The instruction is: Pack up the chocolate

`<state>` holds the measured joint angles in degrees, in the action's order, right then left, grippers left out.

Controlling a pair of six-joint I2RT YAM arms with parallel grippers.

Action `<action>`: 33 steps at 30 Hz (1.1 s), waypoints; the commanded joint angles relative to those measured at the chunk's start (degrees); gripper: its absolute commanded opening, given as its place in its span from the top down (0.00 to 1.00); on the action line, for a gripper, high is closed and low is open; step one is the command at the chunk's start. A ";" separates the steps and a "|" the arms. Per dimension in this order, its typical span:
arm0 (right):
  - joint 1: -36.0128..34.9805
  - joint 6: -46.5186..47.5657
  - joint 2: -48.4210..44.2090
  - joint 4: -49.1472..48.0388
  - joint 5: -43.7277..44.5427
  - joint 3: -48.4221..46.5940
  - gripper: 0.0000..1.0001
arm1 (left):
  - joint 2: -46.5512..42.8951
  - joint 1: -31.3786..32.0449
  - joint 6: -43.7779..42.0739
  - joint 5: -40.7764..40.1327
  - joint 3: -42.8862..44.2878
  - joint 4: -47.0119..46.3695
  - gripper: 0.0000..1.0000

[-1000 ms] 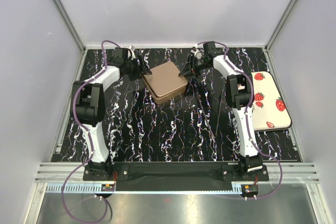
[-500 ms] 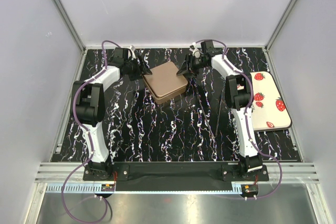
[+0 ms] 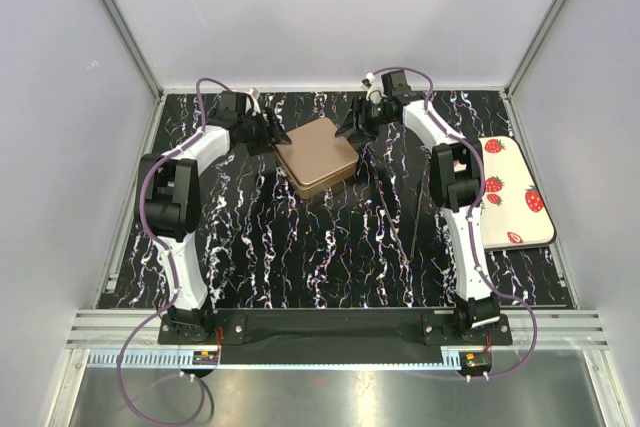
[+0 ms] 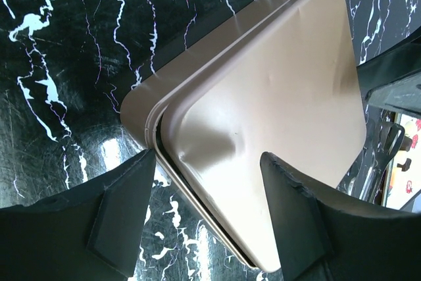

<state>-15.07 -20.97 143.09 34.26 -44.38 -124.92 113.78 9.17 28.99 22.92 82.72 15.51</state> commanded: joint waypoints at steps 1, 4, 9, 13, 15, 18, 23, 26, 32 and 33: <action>-0.75 0.93 -5.27 -0.86 3.07 -1.38 0.39 | -2.42 0.41 -0.78 0.81 1.39 -0.04 0.30; -0.75 1.28 -5.54 -0.34 3.77 -1.46 0.39 | -2.51 0.41 -0.78 0.73 1.31 -0.04 0.30; -0.75 0.93 -5.98 -0.60 3.34 -1.29 0.41 | -2.51 0.41 -0.69 0.81 1.13 -0.13 0.30; -0.66 0.49 -5.36 -0.42 2.55 -1.55 0.43 | -2.59 0.41 -0.52 0.81 1.04 -0.21 0.30; -0.84 0.14 -5.45 -0.68 2.28 -1.11 0.43 | -2.77 0.41 -0.52 0.81 0.95 -0.30 0.30; -1.27 -0.21 -5.36 -1.13 1.75 -0.76 0.44 | -2.77 0.41 -0.52 0.81 0.87 -0.30 0.30; -1.72 -0.74 -5.27 -1.65 0.70 -0.94 0.46 | -2.86 0.41 -0.52 0.73 0.69 -0.39 0.29; -1.98 -1.00 -5.01 -1.57 0.17 -1.29 0.46 | -2.95 0.41 -0.43 0.73 0.43 -0.48 0.29; -2.16 -1.18 -5.36 -1.74 0.44 -0.76 0.47 | -3.21 0.41 -0.43 0.73 0.25 -0.48 0.29; -2.16 -1.00 -5.36 -1.48 0.52 -0.85 0.47 | -3.30 0.41 -0.43 0.73 0.25 -0.57 0.29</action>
<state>-16.10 -21.45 141.80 34.11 -42.11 -124.92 113.75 9.39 28.99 22.90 82.72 16.88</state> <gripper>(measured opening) 0.533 0.708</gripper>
